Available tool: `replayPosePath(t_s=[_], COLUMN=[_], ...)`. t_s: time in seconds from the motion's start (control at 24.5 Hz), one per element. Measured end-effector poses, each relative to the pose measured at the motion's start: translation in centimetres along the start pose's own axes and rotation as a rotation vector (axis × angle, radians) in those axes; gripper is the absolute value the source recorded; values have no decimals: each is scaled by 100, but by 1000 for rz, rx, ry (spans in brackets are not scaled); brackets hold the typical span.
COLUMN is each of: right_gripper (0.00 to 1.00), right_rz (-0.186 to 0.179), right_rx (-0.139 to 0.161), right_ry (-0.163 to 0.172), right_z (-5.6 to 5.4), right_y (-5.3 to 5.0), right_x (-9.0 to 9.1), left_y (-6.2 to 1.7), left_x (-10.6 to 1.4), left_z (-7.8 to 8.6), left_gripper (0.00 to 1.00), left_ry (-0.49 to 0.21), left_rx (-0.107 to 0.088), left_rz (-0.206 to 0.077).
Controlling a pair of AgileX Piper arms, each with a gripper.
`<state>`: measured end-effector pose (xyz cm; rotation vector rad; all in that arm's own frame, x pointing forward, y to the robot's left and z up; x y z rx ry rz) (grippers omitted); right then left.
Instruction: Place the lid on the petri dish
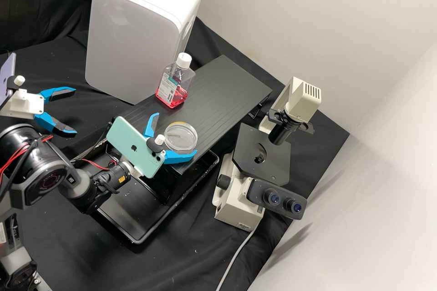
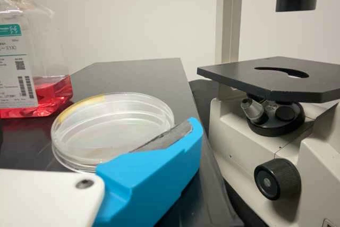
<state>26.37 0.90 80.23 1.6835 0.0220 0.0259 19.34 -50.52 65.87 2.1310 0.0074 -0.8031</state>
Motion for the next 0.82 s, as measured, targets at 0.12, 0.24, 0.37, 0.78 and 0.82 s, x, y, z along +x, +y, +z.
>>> replayPosePath(t_s=[0.12,0.24,0.37,0.78,0.82], right_gripper=[100,100,100,100,100], right_rz=[4,14,43,59,59], right_rx=[-2,-32,-44,-17,-10], right_ry=[-1,-11,-45,-60,-61], right_z=[-9,-9,-15,-48,-45], right_y=[13,25,-14,-44,-46], right_x=[-53,-118,-214,-481,-493], left_y=[5,70,157,221,221], left_x=[-1,-18,-86,-162,-162], left_z=[1,9,15,24,24], left_gripper=[100,100,100,100,100], left_ry=[-1,-12,-57,-77,-77], left_rx=[0,1,-25,-36,-36], left_rz=[2,28,56,81,81])
